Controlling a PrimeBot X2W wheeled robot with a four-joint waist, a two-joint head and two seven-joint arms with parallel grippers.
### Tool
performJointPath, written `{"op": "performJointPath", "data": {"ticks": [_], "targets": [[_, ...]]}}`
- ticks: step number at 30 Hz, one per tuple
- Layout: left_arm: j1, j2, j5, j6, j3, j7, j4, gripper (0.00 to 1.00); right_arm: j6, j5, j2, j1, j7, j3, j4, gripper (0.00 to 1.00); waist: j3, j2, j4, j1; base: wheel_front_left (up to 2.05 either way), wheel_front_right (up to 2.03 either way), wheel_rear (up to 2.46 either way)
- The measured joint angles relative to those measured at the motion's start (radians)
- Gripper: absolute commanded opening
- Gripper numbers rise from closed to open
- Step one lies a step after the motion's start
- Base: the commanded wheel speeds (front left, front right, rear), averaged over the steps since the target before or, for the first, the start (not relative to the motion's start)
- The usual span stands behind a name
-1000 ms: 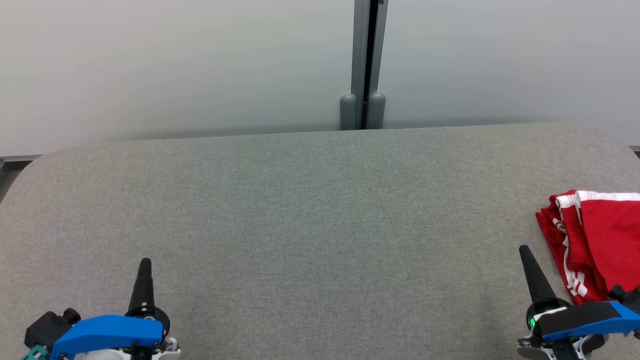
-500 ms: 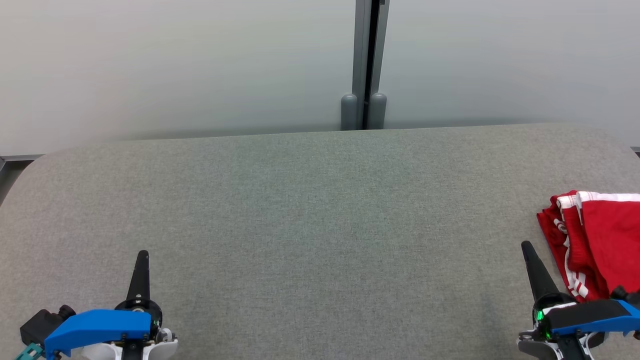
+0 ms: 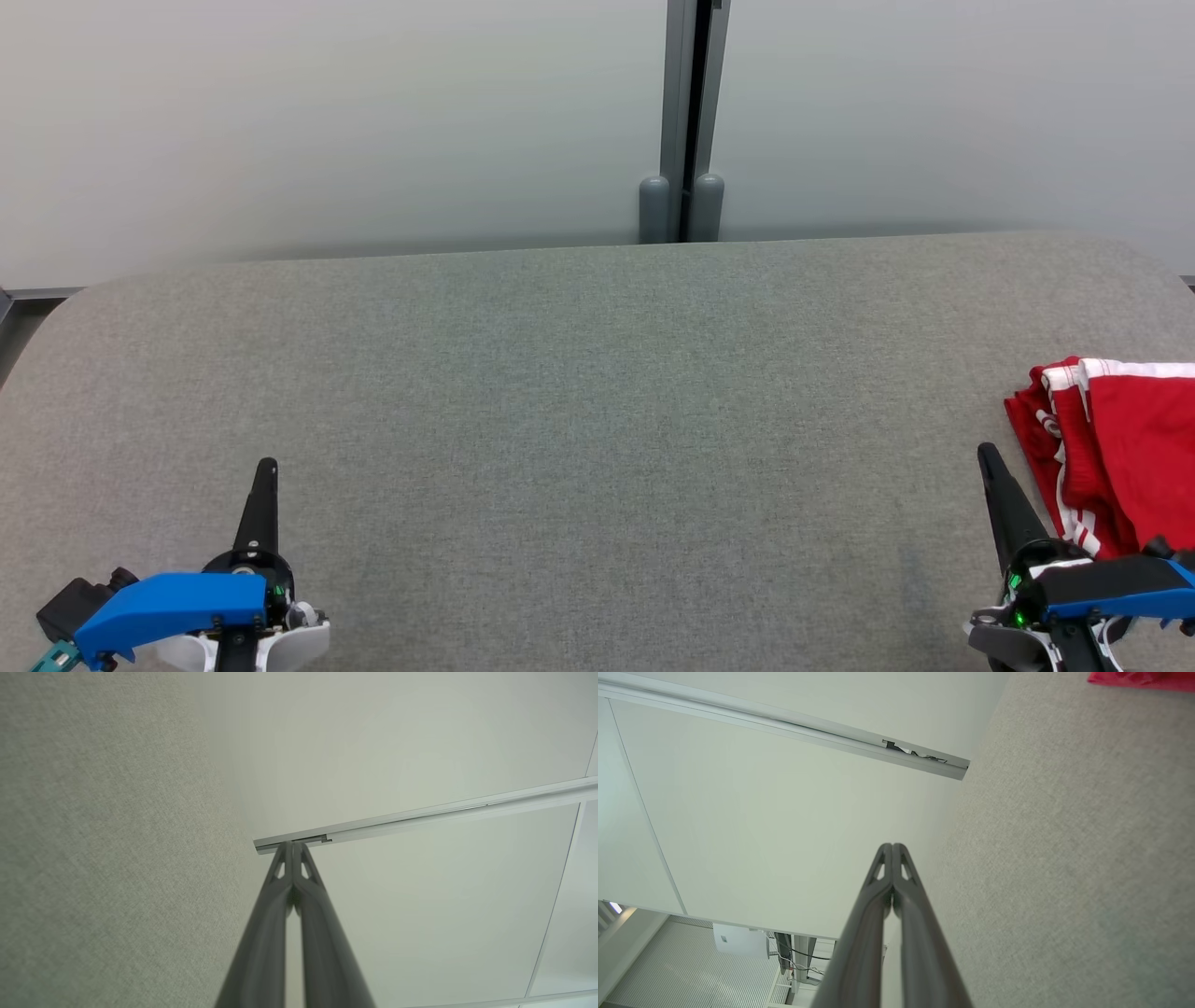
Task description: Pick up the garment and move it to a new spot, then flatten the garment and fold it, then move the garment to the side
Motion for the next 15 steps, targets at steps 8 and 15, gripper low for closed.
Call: {"op": "performJointPath", "data": {"ticks": [8,15], "targets": [[-0.01,-0.004,-0.054,-0.002,0.015,0.017,-0.004,0.0,0.0,0.062,0.001,-0.006,0.008,-0.004,0.002,0.0,0.0,0.0,0.002,0.0,0.0,0.0,0.0],[-0.015,-0.008,-0.098,-0.006,0.022,0.03,-0.007,0.0,0.0,0.114,0.003,-0.013,0.013,-0.006,0.003,0.0,-0.001,0.0,0.003,0.0,0.0,0.0,0.0]]}}
